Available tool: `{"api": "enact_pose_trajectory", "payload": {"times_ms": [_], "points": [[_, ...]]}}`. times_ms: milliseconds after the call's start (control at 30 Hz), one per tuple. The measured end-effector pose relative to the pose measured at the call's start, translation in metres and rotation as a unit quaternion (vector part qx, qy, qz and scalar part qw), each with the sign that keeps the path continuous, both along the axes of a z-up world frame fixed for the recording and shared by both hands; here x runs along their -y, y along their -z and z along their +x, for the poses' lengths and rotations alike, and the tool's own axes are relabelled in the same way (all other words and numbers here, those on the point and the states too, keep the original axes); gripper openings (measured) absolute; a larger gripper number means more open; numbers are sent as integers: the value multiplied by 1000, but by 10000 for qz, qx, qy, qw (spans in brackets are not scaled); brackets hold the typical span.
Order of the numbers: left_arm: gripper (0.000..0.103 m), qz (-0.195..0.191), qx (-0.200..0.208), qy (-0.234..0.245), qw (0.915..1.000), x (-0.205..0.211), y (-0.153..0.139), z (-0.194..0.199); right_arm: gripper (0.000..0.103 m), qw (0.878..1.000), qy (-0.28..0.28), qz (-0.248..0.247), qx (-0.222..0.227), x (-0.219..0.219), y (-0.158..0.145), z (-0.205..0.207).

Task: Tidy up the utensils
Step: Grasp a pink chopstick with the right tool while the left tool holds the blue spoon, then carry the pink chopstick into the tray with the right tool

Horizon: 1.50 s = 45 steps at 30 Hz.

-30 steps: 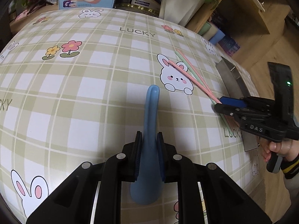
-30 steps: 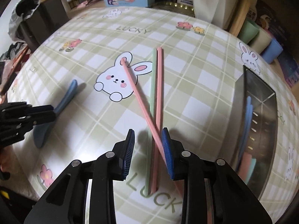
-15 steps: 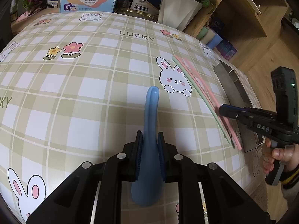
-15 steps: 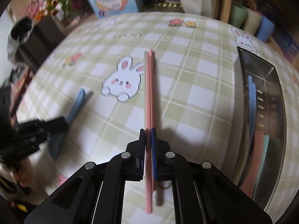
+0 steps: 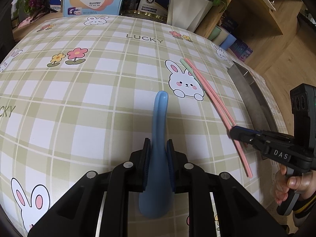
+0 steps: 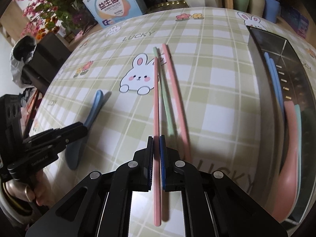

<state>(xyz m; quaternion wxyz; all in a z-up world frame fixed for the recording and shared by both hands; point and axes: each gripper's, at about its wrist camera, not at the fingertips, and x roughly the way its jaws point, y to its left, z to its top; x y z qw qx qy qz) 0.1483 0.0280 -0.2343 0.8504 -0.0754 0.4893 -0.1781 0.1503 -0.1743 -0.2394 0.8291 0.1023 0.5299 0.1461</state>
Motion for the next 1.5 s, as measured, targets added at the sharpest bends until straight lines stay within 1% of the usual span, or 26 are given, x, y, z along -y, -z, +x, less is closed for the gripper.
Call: {"api": "enact_pose_trajectory", "payload": {"times_ms": [167, 333, 633, 700, 733, 767, 800, 867, 967, 1100, 1233, 1267, 1400, 1500], "points": [[18, 161, 69, 22, 9998, 4, 0, -1, 6, 10000, 48, -84, -9, -6, 1, 0], [18, 130, 73, 4, 9999, 3, 0, -2, 7, 9999, 80, -113, -25, -7, 2, 1], [18, 293, 101, 4, 9995, 8, -1, -2, 7, 9998, 56, -145, 138, -7, 3, -1], [18, 312, 84, -24, 9995, 8, -1, -2, 7, 9998, 84, -59, 158, -4, 3, -2], [18, 316, 60, -58, 9995, 9, -1, -1, 6, 9998, 110, 71, 149, -2, 4, -3], [18, 355, 54, -77, 9993, 10, -1, -1, 6, 9993, 152, 318, 135, 1, 5, -4], [18, 417, 73, -73, 9991, 12, -1, -2, 6, 9988, 190, 429, 166, 3, 5, -6], [18, 491, 109, -49, 9987, 13, -1, -3, 6, 9974, 224, 619, 308, 5, 1, -12], [18, 492, 81, -62, 9987, 13, -1, -2, 6, 9951, 286, 796, 510, 12, -9, -17], [18, 600, 84, -70, 9981, 16, -2, -2, 6, 9878, 685, 1054, 918, 42, -34, -22], [18, 647, 73, -86, 9978, 18, -2, -2, 6, 9805, 1165, 1049, 1188, 83, -52, -26], [18, 670, 71, -83, 9977, 18, -2, -2, 6, 9777, 1359, 1020, 1235, 98, -54, -27], [17, 829, 43, -23, 9965, 23, -3, 0, 6, 9701, 1927, 921, 1151, 141, -48, -35], [17, 880, 51, -15, 9961, 25, -4, 0, 6, 9670, 2136, 951, 1011, 161, -39, -41]]}}
